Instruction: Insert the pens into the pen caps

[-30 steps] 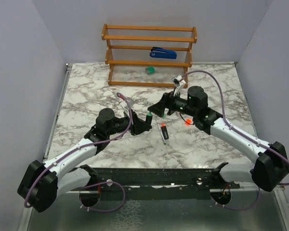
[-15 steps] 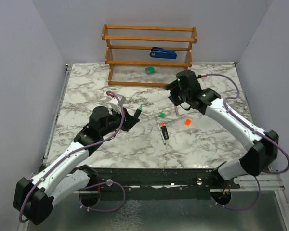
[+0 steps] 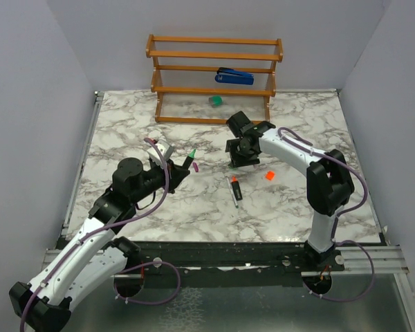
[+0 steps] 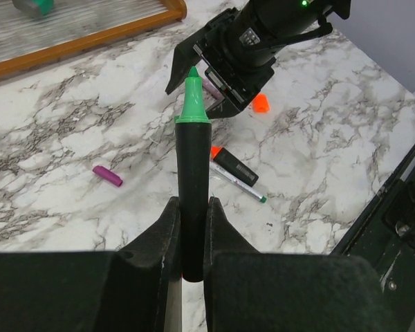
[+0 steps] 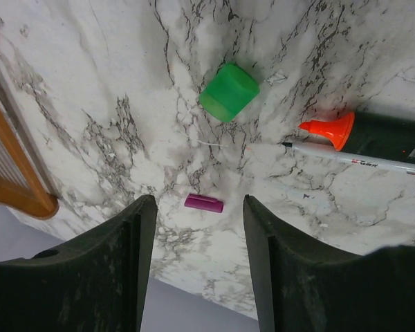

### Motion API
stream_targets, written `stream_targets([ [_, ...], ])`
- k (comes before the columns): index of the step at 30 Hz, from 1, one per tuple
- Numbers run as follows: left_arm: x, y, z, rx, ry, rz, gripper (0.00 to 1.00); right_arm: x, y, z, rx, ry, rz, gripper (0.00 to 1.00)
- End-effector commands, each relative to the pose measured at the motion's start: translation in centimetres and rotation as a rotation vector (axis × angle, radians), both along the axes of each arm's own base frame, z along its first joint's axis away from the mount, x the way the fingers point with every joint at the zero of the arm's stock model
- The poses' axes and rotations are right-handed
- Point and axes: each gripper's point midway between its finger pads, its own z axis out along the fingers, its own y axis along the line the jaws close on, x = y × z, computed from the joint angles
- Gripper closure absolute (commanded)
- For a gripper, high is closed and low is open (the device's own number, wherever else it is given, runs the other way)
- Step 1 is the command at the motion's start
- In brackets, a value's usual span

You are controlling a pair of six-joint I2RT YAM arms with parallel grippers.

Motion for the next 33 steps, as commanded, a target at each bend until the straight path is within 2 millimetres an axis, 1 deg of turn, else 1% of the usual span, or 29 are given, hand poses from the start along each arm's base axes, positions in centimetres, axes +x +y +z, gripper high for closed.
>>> stream_targets([
  [1,-0.1,0.5,-1.4,0.065,0.001,-0.007,1.0,0.2,-1.4,-0.8,-0.012,0.05,-0.117,0.42],
  [5,-0.2,0.2,-1.5,0.07,0.006,-0.027,1.0,0.4,-2.3,-2.1,-0.027,0.074,-0.155,0.43],
  [9,-0.3,0.3,-1.6,0.074,0.003,-0.027,1.0,0.9,-2.8,-3.8,-0.02,0.084,-0.19,0.46],
  [15,-0.3,0.3,-1.9,0.083,0.01,-0.027,1.0,1.8,-2.5,-5.1,-0.019,0.107,-0.191,0.5],
  [22,-0.2,0.2,-2.0,0.088,0.014,-0.028,1.0,1.9,-2.0,-6.8,-0.016,0.135,-0.182,0.5],
  [28,-0.3,0.1,-2.2,0.092,0.02,-0.038,1.0,1.7,-2.0,-7.9,-0.02,0.157,-0.177,0.52],
  [29,-0.3,0.0,-2.3,0.095,0.021,-0.038,1.0,1.6,-2.0,-8.0,-0.02,0.162,-0.176,0.55],
  [30,-0.3,0.0,-2.3,0.095,0.019,-0.04,1.0,1.5,-2.0,-8.0,-0.019,0.165,-0.175,0.61],
  [33,-0.3,0.0,-2.4,0.097,0.022,-0.04,1.0,1.4,-2.1,-8.0,-0.017,0.171,-0.174,0.82],
])
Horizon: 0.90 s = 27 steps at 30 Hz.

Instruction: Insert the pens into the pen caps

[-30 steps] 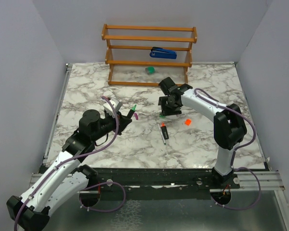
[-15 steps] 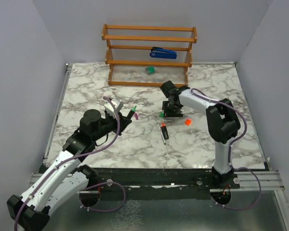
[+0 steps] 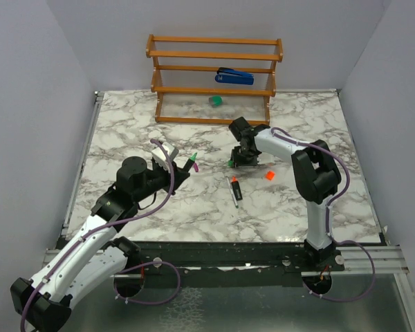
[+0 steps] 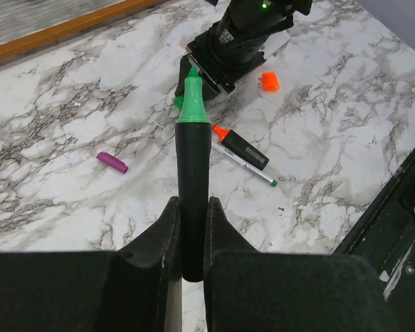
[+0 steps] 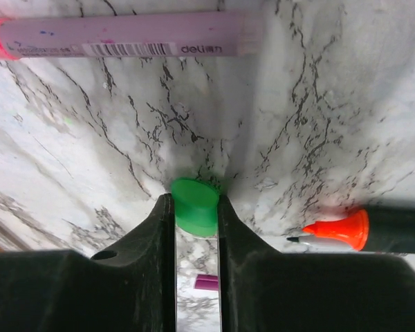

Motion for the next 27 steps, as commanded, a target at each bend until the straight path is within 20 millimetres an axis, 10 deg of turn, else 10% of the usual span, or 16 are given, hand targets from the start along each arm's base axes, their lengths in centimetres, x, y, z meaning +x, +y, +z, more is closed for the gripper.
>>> stream_targets([
  [1,-0.3,-0.1,-0.6,0.017,0.012,-0.018,1.0,-0.2,-0.2,-0.9,-0.003,0.031,-0.009,0.89],
  [6,-0.4,-0.4,-0.7,0.015,0.021,-0.032,1.0,0.9,0.1,1.3,0.001,-0.034,0.044,1.0],
  [11,-1.3,-1.4,-0.4,-0.03,0.046,-0.093,1.0,3.3,0.0,7.8,-0.086,-0.245,0.296,1.0],
  [20,-1.9,-2.9,-0.4,-0.139,0.12,-0.129,1.0,0.3,-1.3,12.3,-0.129,-0.479,0.627,0.99],
  [27,-0.9,-3.2,-1.3,-0.084,0.139,-0.126,1.0,1.5,0.9,10.2,-0.053,-0.412,0.716,0.53],
])
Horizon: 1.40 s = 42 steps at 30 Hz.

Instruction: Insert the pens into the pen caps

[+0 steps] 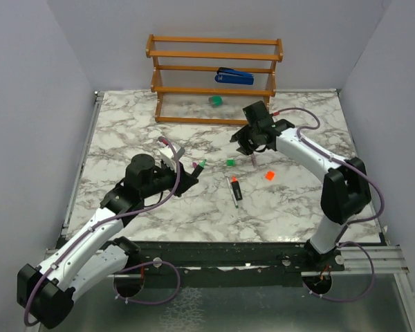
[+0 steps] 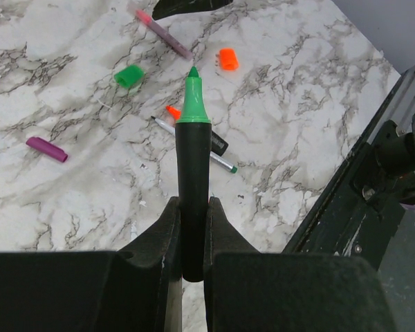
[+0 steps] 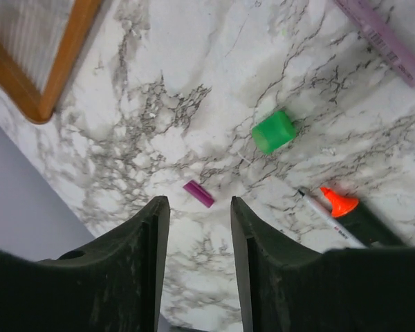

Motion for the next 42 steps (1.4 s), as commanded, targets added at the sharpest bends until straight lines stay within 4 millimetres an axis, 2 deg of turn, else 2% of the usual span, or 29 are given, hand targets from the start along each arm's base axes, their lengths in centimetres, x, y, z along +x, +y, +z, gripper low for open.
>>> stream_targets([
  [1,0.4,-0.6,0.4,0.008,-0.014,-0.029,1.0,0.9,1.9,-3.7,-0.011,0.099,0.105,0.52],
  [5,0.7,-0.8,-0.3,0.032,-0.009,-0.036,1.0,0.9,2.8,-6.4,0.018,0.268,0.038,0.53],
  [11,0.8,-0.9,-0.6,0.036,-0.006,-0.049,1.0,1.0,4.4,-8.9,0.096,0.377,-0.032,0.56],
  [17,0.5,-1.4,-0.8,0.025,0.009,-0.084,1.0,0.2,4.2,-9.5,0.109,0.454,-0.11,0.56],
  [22,0.4,-1.4,-0.7,0.025,0.001,-0.094,1.0,-0.3,3.2,-9.5,0.097,0.452,-0.172,0.56],
  [32,0.1,-1.4,-0.4,0.018,-0.007,-0.103,1.0,-1.7,2.2,-10.7,0.072,0.523,-0.24,0.51],
  [38,0.0,-1.3,-0.3,0.02,-0.009,-0.107,1.0,-1.2,1.7,-11.0,0.069,0.515,-0.257,0.34],
  [42,0.0,-1.3,-0.4,0.02,-0.008,-0.108,1.0,-1.3,1.4,-11.4,0.068,0.525,-0.274,0.32],
])
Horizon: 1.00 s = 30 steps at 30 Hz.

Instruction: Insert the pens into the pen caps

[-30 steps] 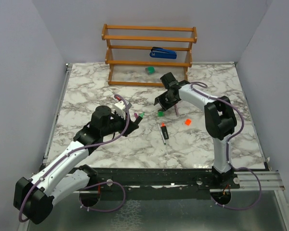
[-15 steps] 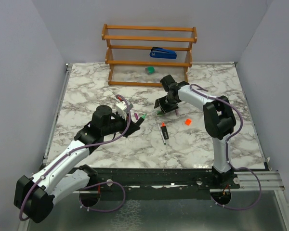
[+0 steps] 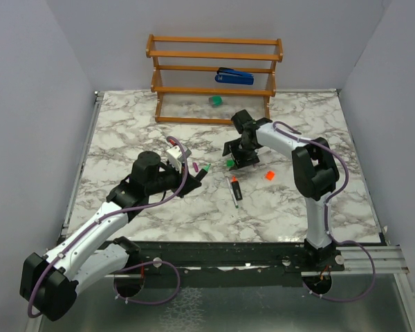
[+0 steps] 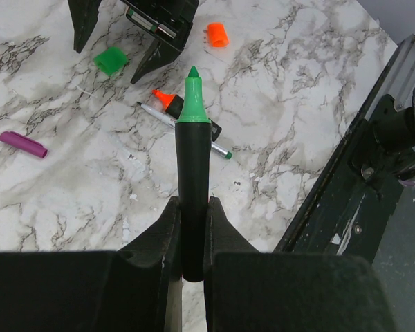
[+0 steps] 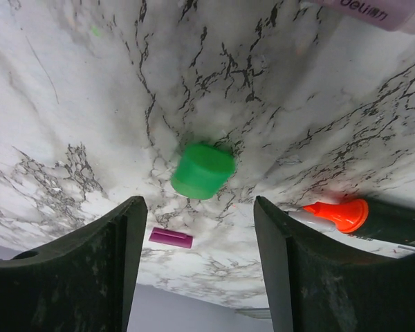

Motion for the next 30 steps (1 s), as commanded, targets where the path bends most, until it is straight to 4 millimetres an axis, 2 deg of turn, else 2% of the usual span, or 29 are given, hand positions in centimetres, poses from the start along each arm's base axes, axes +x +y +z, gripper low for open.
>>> stream_targets([
  [1,0.0,-0.3,2.0,-0.032,-0.057,-0.029,1.0,-0.4,-1.4,-0.5,-0.036,0.027,-0.047,0.32],
  [5,0.1,-0.2,2.0,-0.028,-0.057,-0.025,1.0,-0.5,-2.0,-1.1,-0.054,0.043,-0.074,0.37],
  [15,0.4,-0.2,1.5,-0.012,-0.052,-0.015,1.0,-0.8,-3.0,-2.5,-0.09,0.089,-0.097,0.57],
  [27,0.5,-0.2,1.4,-0.007,-0.051,-0.013,1.0,-1.8,-3.0,-4.2,-0.1,0.155,-0.082,0.57],
  [28,0.5,-0.2,1.4,-0.007,-0.051,-0.013,1.0,-1.9,-3.1,-4.3,-0.103,0.157,-0.084,0.59],
  [30,0.5,-0.2,1.4,-0.007,-0.052,-0.012,1.0,-2.0,-3.2,-4.3,-0.109,0.158,-0.092,0.7],
])
